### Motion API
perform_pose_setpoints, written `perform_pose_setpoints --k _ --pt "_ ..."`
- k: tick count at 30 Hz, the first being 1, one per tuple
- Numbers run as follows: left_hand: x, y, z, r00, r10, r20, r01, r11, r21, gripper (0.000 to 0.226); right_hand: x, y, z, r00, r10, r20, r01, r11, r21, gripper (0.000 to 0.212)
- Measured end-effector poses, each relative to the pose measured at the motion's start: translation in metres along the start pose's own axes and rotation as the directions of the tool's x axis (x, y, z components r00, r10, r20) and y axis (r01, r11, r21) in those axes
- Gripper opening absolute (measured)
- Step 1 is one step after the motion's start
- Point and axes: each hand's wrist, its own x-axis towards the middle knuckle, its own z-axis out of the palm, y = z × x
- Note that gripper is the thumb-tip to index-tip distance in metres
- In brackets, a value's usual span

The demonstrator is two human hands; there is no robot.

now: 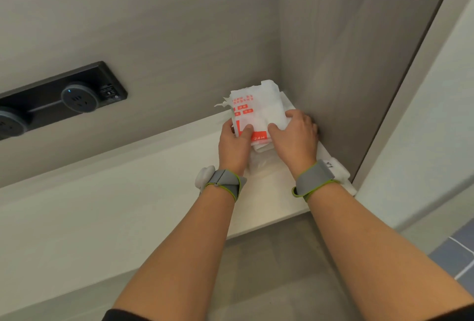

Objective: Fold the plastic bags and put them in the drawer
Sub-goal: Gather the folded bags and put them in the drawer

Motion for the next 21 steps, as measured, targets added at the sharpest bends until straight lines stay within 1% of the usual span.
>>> perform_pose_setpoints --k 6,12,15,18,21 --pt "-0.014 -0.004 -0.003 0.999 0.042 -0.015 -0.043 0.997 -0.070 0.037 -0.010 0.002 -0.006 0.994 0.052 0.093 -0.072 0.973 0.219 0.061" --pt "-0.038 0.000 -0.014 0.994 0.106 -0.042 -0.110 0.987 -0.119 0.044 -0.034 0.002 -0.014 0.986 0.068 0.151 -0.114 0.940 0.321 0.064" --pt "-0.053 0.000 -0.021 0.987 0.154 -0.050 -0.159 0.979 -0.126 0.044 -0.047 0.001 -0.018 0.987 0.051 0.152 -0.106 0.919 0.379 0.059" --pt "-0.071 -0.001 -0.034 0.982 0.180 -0.053 -0.186 0.972 -0.142 0.046 -0.066 -0.001 -0.020 0.982 0.008 0.188 -0.093 0.888 0.450 0.052" --pt "-0.091 0.000 -0.046 0.973 0.219 -0.069 -0.227 0.965 -0.134 0.049 -0.087 -0.004 -0.025 0.979 -0.039 0.202 -0.067 0.869 0.490 0.055"
